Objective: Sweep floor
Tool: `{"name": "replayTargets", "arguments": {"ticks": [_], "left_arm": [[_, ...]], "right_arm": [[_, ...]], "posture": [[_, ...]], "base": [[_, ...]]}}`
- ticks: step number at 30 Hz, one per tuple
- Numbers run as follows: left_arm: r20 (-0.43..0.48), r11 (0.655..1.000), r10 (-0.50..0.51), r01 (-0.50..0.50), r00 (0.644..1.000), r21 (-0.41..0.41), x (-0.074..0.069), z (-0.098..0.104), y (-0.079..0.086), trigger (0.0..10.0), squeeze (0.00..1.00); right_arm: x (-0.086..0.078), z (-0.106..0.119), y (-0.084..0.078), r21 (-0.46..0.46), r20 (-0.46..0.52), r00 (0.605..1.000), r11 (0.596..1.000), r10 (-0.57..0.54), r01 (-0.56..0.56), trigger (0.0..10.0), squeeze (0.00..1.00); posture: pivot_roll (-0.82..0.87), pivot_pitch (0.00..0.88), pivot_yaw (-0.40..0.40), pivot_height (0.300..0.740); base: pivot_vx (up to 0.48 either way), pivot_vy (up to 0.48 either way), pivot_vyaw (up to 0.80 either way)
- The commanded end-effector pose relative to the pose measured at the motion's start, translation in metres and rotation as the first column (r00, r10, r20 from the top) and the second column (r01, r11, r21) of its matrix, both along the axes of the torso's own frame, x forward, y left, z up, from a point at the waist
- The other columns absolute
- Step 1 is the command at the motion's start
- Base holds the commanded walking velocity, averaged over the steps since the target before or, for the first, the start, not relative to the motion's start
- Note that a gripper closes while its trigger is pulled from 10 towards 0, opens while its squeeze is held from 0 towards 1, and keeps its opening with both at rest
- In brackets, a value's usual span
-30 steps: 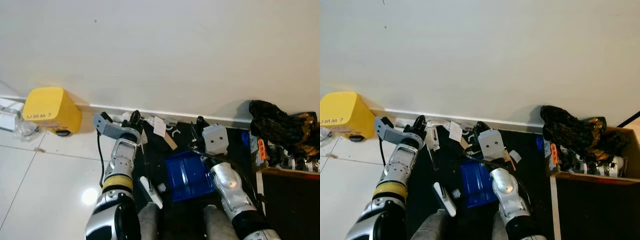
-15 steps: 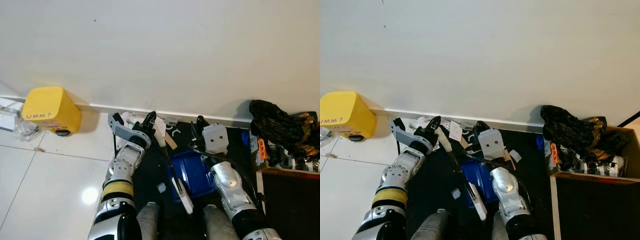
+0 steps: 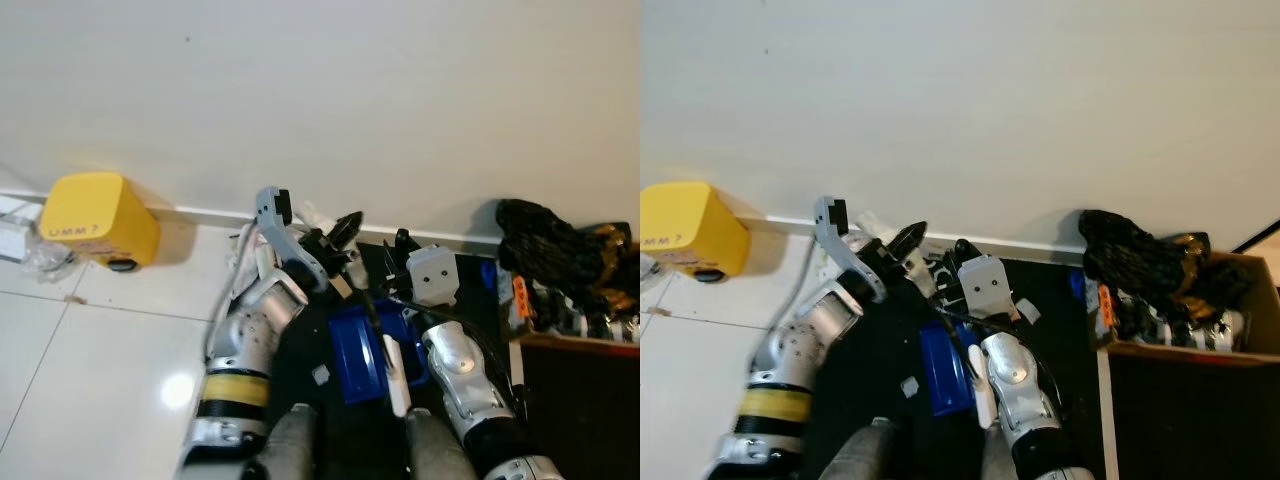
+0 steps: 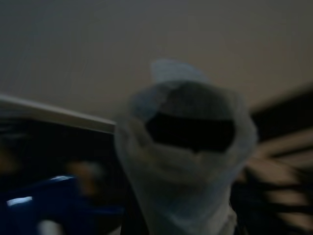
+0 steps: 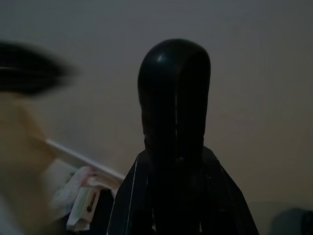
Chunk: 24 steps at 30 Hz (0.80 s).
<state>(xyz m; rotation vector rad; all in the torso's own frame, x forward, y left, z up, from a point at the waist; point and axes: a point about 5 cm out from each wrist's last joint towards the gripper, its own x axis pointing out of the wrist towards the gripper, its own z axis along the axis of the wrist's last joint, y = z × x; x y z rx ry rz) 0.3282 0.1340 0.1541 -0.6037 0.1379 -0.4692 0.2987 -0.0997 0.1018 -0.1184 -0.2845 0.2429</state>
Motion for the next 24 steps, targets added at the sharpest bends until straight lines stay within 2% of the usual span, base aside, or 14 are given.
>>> {"name": "replayTargets", "arguments": {"ticks": [1,2,4,5,6,7,9,10,13,15,19,20,22,24], "left_arm": [[-0.059,0.994,0.085,-0.081,0.995,0.07,-0.004,-0.004,0.021,10.0,0.0],[-0.1,0.982,0.163,-0.151,0.982,0.113,-0.002,-0.001,0.037,10.0,0.0],[-0.122,0.969,0.217,-0.198,0.968,0.149,-0.002,0.0,0.047,10.0,0.0],[-0.152,0.904,0.358,-0.3,0.921,0.305,0.0,0.003,0.068,10.0,0.0],[-0.152,0.904,0.358,-0.3,0.921,0.305,0.0,0.003,0.068,10.0,0.0],[-0.153,0.874,0.404,-0.331,0.902,0.357,0.0,0.005,0.075,10.0,0.0],[-0.189,0.897,0.404,-0.347,0.895,0.273,0.004,0.007,0.085,10.0,0.0],[-0.189,0.897,0.404,-0.347,0.895,0.273,0.004,0.007,0.085,10.0,0.0],[-0.157,0.878,0.473,-0.451,0.867,0.159,0.004,0.005,0.099,10.0,0.0],[-0.126,0.86,0.501,-0.476,0.856,0.185,0.001,0.003,0.103,10.0,0.0],[-0.103,0.866,0.481,-0.454,0.87,0.21,-0.001,0.0,0.103,10.0,0.0],[-0.026,0.846,0.476,-0.45,0.879,0.285,0.0,0.0,0.104,10.0,0.0],[-0.015,0.839,0.479,-0.453,0.878,0.302,0.001,-0.002,0.104,10.0,0.0],[0.002,0.846,0.493,-0.481,0.87,0.231,0.007,-0.002,0.104,10.0,0.0]], "right_arm": [[-0.002,0.011,0.005,0.061,0.04,0.999,0.998,0.017,-0.019,10.0,0.0],[-0.003,0.017,0.001,0.068,0.063,0.998,0.998,0.009,-0.013,10.0,0.0],[-0.003,0.021,-0.001,0.071,0.077,0.997,0.997,0.004,-0.01,10.0,0.0],[-0.005,0.026,-0.008,0.064,0.1,0.995,0.998,-0.006,0.0,10.0,0.0],[-0.005,0.026,-0.008,0.064,0.1,0.995,0.998,-0.006,0.0,10.0,0.0],[-0.006,0.026,-0.01,0.057,0.104,0.995,0.998,-0.008,0.002,10.0,0.0],[-0.008,0.015,-0.014,0.016,0.075,0.997,1.0,-0.004,0.003,10.0,0.0],[-0.008,0.015,-0.014,0.016,0.075,0.997,1.0,-0.004,0.003,10.0,0.0],[-0.009,-0.002,-0.017,-0.036,0.025,1.0,0.999,-0.017,0.018,10.0,0.0],[-0.009,-0.006,-0.019,-0.04,0.008,1.0,0.999,-0.022,0.023,10.0,0.0],[-0.007,-0.004,-0.02,-0.041,0.007,1.0,0.999,-0.025,0.025,10.0,0.0],[-0.005,-0.005,-0.021,-0.042,-0.002,1.0,0.999,-0.03,0.03,10.0,0.0],[-0.005,-0.006,-0.021,-0.04,-0.009,0.999,0.999,-0.033,0.032,10.0,0.0],[-0.004,-0.011,-0.018,-0.024,-0.031,0.999,0.999,-0.041,0.04,10.0,0.0]], "posture": [[0.1,0.21,0.096,0.74],[0.11,0.194,0.099,0.74],[0.11,0.188,0.099,0.74],[0.11,0.153,0.102,0.74],[0.11,0.153,0.102,0.74],[0.11,0.153,0.102,0.74],[0.11,0.128,0.101,0.74],[0.11,0.128,0.101,0.74],[0.12,0.086,0.098,0.74],[0.12,0.079,0.099,0.74],[0.12,0.077,0.1,0.74],[0.12,0.078,0.098,0.74],[0.11,0.078,0.098,0.74],[0.11,0.074,0.096,0.74]], "base": [[0.0,0.0,0.0],[0.0,0.0,0.0],[0.0,0.0,0.0],[0.0,0.0,0.0],[0.0,0.0,0.0],[0.0,0.0,0.0],[0.0,0.0,0.0],[0.0,0.0,0.0],[0.0,0.0,0.0],[0.0,0.0,0.0],[0.0,0.0,0.0],[0.0,0.0,0.0],[0.0,0.0,0.0],[0.0,0.0,0.0]]}}
